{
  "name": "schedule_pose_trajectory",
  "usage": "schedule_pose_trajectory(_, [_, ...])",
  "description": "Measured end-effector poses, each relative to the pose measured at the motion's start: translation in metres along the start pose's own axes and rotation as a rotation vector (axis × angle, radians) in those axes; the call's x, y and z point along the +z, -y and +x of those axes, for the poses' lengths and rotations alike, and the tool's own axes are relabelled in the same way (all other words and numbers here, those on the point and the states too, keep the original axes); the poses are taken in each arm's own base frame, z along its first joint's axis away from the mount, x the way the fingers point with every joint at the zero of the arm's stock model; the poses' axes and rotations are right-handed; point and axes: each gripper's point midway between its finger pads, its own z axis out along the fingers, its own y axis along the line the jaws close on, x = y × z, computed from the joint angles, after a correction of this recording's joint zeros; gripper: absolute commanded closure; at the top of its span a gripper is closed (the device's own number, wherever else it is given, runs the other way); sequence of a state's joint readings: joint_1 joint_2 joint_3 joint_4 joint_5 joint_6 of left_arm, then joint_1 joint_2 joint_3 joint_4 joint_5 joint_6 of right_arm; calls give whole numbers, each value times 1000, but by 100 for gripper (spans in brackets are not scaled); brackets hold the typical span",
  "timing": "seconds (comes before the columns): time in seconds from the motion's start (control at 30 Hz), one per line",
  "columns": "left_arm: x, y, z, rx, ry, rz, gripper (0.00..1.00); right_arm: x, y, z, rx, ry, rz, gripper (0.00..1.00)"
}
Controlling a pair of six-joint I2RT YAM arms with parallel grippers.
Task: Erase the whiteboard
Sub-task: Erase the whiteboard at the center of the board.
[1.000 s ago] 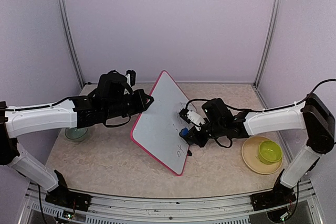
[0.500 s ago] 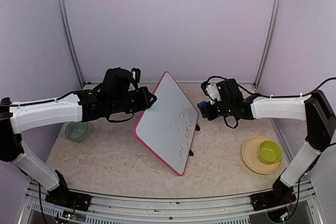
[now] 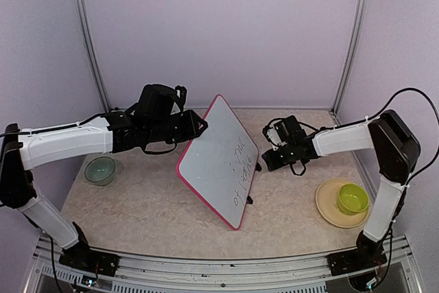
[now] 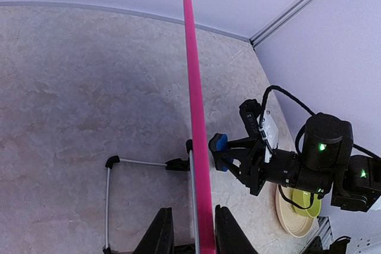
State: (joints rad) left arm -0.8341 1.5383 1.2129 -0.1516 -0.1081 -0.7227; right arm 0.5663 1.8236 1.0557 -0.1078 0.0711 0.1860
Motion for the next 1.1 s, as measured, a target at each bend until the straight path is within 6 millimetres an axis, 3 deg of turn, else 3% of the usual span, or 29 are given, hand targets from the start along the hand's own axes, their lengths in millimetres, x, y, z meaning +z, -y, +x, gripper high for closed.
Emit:
schedule_pose_trajectory(0.47, [0,-3,1,8,-9,-4,64,16,-19,8,-20,-66,-59,100])
schedule_pose_trajectory(0.8, [-5,-17,4,-1,-16,-17,56,12,-34,14,-68,-73,-50,100])
schedule_pose_trajectory(1.1, [-13,-29,0,6,-23,-28,35,-7,-49,37,-88,-89,-92,100])
